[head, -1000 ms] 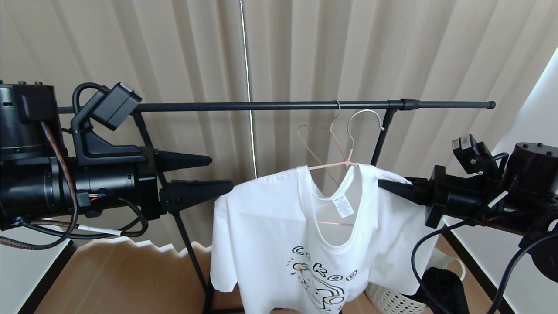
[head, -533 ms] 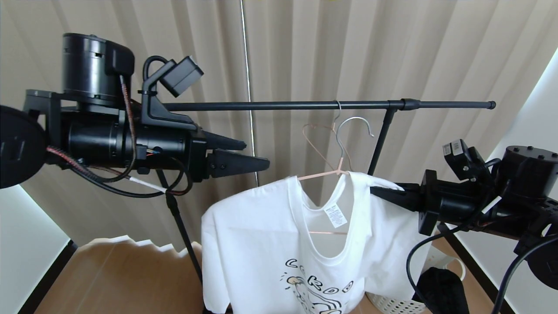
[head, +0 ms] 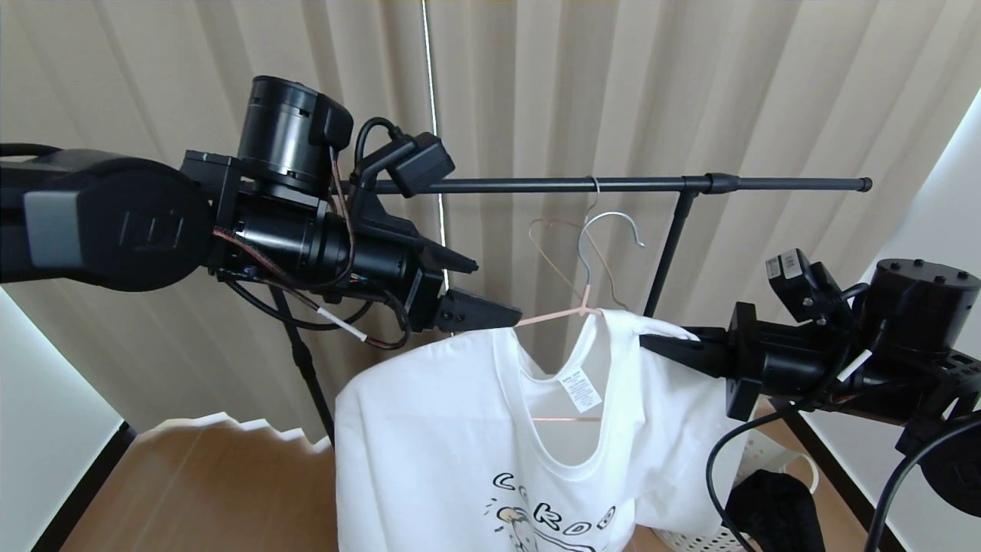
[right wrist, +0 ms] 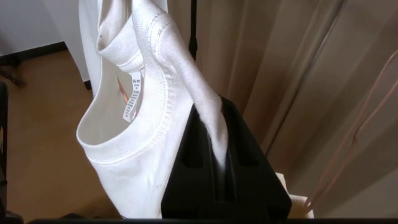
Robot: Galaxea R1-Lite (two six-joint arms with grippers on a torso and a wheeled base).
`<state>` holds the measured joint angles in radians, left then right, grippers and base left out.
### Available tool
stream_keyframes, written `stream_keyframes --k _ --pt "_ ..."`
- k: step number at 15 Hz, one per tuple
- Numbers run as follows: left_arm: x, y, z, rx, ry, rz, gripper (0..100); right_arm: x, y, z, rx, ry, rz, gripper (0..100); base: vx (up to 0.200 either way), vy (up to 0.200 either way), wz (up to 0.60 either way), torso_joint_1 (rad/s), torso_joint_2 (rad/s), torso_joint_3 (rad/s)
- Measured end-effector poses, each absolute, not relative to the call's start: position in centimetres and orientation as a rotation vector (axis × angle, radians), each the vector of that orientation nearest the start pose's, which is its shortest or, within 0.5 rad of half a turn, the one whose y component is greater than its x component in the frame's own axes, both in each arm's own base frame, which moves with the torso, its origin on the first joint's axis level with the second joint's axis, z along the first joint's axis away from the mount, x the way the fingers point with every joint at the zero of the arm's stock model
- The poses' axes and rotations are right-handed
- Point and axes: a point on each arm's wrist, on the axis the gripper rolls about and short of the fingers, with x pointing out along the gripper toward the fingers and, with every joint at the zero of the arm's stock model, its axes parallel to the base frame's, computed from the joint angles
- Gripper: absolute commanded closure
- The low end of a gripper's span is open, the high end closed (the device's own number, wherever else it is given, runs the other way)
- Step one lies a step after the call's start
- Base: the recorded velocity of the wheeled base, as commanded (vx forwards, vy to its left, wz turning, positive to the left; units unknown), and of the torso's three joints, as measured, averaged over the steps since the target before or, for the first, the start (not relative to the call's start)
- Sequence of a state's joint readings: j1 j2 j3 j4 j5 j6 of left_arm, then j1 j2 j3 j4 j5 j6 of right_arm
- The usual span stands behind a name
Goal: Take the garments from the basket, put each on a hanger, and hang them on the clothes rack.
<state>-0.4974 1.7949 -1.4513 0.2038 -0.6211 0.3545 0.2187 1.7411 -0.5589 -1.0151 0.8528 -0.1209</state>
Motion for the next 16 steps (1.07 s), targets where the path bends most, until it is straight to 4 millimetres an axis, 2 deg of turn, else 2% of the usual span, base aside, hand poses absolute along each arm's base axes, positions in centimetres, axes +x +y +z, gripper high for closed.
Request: stream_keyframes --k 6,16 --pt "28.6 -17.9 24.3 0.407 0.379 -1.251 0 27.0 7.9 14.7 -0.055 0.100 1.082 100 0.000 0.000 0.00 0.000 0.00 0.000" --pt "28.6 -19.5 22.9 0.424 0.408 -1.301 0 26.8 8.2 15.0 -0.057 0.093 1.094 100 0.000 0.000 0.00 0.000 0.00 0.000"
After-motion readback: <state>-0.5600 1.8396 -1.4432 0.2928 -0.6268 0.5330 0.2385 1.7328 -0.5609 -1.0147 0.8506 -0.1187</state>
